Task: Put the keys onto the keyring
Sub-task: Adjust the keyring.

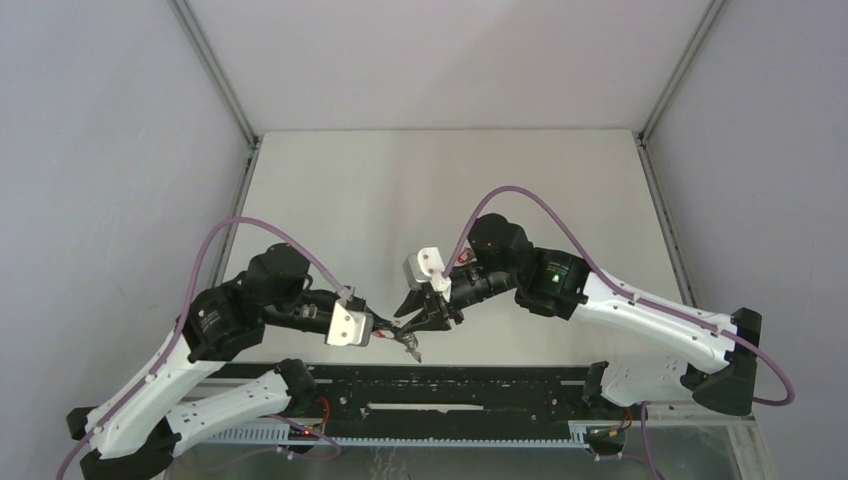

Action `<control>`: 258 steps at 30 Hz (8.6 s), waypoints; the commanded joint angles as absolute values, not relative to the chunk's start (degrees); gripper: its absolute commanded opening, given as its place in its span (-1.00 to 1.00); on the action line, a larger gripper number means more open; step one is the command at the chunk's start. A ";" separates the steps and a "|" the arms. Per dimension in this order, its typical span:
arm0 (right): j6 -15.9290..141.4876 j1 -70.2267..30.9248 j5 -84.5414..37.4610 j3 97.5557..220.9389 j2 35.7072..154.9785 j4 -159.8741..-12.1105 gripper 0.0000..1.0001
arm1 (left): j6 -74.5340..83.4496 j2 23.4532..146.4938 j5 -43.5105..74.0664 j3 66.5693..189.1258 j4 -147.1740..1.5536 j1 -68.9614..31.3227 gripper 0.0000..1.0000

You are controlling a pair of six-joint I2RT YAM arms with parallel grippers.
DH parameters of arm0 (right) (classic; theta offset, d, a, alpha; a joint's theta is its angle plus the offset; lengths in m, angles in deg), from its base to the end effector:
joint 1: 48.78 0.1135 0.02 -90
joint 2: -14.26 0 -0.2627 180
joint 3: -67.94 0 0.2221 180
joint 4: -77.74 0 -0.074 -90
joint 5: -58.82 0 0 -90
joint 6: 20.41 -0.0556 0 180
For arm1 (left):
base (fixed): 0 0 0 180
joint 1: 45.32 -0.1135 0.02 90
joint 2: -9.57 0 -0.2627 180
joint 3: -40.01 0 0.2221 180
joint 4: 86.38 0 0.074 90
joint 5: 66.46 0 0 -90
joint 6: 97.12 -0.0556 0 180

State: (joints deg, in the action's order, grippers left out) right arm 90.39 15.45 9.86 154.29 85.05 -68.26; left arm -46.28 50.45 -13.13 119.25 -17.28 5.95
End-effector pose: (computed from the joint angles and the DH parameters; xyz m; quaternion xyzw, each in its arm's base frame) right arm 0.0791 0.2478 0.3845 -0.6645 0.4215 0.4668 0.4035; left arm 0.0351 -0.0968 0.3626 0.6952 0.4709 -0.3214 0.4378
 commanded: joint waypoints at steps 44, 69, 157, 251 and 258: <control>74.35 25.28 -15.33 128.34 70.12 -114.39 -1.00 | -31.21 38.96 -13.61 110.09 -32.80 6.78 -0.58; 73.42 26.01 -13.97 128.00 71.82 -117.49 -1.00 | -23.40 40.09 -9.38 108.96 -38.98 6.62 -0.54; 107.43 35.99 -35.92 146.70 79.52 -79.85 -0.96 | -64.06 41.71 3.04 112.09 -29.11 16.64 -0.99; 100.20 33.67 -26.54 138.90 73.12 -93.55 -1.00 | -41.60 38.17 -4.03 110.66 -39.99 15.24 -0.97; 100.09 33.69 -25.97 138.90 73.12 -93.32 -0.87 | -46.78 37.88 -1.00 109.52 -39.86 15.24 -0.99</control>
State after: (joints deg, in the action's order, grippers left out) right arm 101.14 33.83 -27.15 138.62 73.07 -90.10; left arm -42.45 38.25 -2.57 109.15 -36.75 15.52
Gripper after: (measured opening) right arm 0.008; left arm 0.012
